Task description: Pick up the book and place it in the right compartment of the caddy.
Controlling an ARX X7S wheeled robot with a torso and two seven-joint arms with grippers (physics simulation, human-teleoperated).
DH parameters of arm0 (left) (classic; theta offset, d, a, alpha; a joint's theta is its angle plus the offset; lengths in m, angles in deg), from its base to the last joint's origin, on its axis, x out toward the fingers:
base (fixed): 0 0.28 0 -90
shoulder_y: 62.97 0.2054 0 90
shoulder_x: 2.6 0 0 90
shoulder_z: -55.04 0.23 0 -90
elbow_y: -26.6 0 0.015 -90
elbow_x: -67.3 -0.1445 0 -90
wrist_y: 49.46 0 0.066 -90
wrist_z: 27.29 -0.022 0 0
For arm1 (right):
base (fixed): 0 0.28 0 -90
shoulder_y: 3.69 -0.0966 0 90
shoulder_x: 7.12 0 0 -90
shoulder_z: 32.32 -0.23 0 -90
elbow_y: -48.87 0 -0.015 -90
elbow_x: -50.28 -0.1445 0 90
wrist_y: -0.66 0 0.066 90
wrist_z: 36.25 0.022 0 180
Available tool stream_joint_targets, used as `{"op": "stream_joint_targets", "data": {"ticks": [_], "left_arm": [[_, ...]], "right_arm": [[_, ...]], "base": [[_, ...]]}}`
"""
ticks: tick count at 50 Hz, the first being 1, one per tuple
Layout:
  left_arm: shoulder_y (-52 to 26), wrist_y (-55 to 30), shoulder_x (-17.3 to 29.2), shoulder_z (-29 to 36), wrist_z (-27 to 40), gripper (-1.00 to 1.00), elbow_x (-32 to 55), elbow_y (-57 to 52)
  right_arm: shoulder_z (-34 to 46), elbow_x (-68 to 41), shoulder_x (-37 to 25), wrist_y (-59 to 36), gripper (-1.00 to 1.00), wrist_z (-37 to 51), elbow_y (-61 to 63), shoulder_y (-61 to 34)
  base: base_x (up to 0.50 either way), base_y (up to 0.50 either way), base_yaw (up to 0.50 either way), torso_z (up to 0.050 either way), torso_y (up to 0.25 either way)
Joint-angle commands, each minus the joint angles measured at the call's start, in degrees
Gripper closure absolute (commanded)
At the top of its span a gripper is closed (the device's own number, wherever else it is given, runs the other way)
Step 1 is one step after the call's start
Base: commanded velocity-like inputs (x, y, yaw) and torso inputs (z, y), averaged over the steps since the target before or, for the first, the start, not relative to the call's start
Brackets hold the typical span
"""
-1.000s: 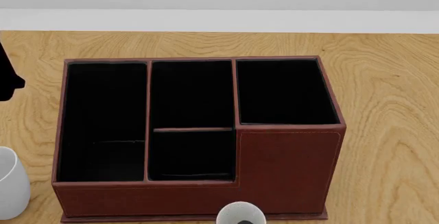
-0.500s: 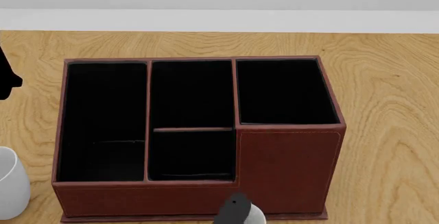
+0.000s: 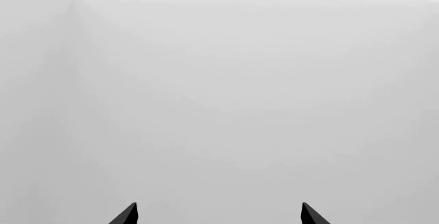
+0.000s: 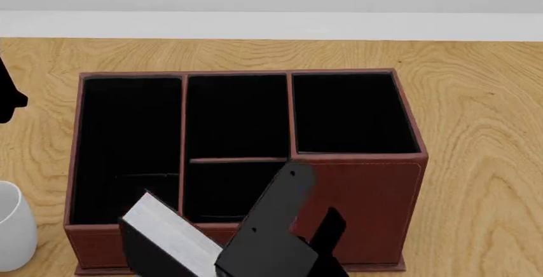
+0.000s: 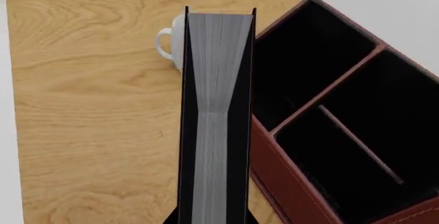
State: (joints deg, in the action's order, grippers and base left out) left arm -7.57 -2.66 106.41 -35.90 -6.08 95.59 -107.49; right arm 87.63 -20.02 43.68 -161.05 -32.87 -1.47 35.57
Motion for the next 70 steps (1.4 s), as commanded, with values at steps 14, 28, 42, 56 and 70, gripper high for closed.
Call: {"op": "stream_joint_targets", "data": {"ticks": [14, 28, 42, 56, 70], "left_arm": [[0.36, 0.6, 0.31, 0.19, 0.48, -1.0, 0.48, -0.09], [-0.99, -0.37, 0.67, 0.44, 0.96, -1.0, 1.22, -0.44], [-1.89, -1.36, 1.17, 0.28, 1.69, -1.0, 1.96, -1.3], [-1.78, -0.39, 1.31, 0.05, 1.52, -1.0, 2.37, -0.96], [-1.78, 1.08, 1.07, 0.51, 1.46, -1.0, 2.07, -0.08]], "right_arm": [[-8.34, -1.21, 2.77, 2.34, 1.0, 1.69, -4.13, -14.81], [-5.74, 7.26, 5.58, 3.64, 1.0, -1.67, -16.67, -26.01], [8.06, 26.43, 11.28, 9.85, 1.0, -11.21, -45.34, -43.82], [19.08, 37.78, 21.63, 17.76, 1.0, -27.35, -84.14, -59.78], [27.2, 53.48, 33.72, 17.99, 1.0, -48.23, -114.6, -68.18]], "base": [[0.0, 0.0, 0.0, 0.0, 0.001], [0.0, 0.0, 0.0, 0.0, 0.001], [0.0, 0.0, 0.0, 0.0, 0.001], [0.0, 0.0, 0.0, 0.0, 0.001], [0.0, 0.0, 0.0, 0.0, 0.001]]}}
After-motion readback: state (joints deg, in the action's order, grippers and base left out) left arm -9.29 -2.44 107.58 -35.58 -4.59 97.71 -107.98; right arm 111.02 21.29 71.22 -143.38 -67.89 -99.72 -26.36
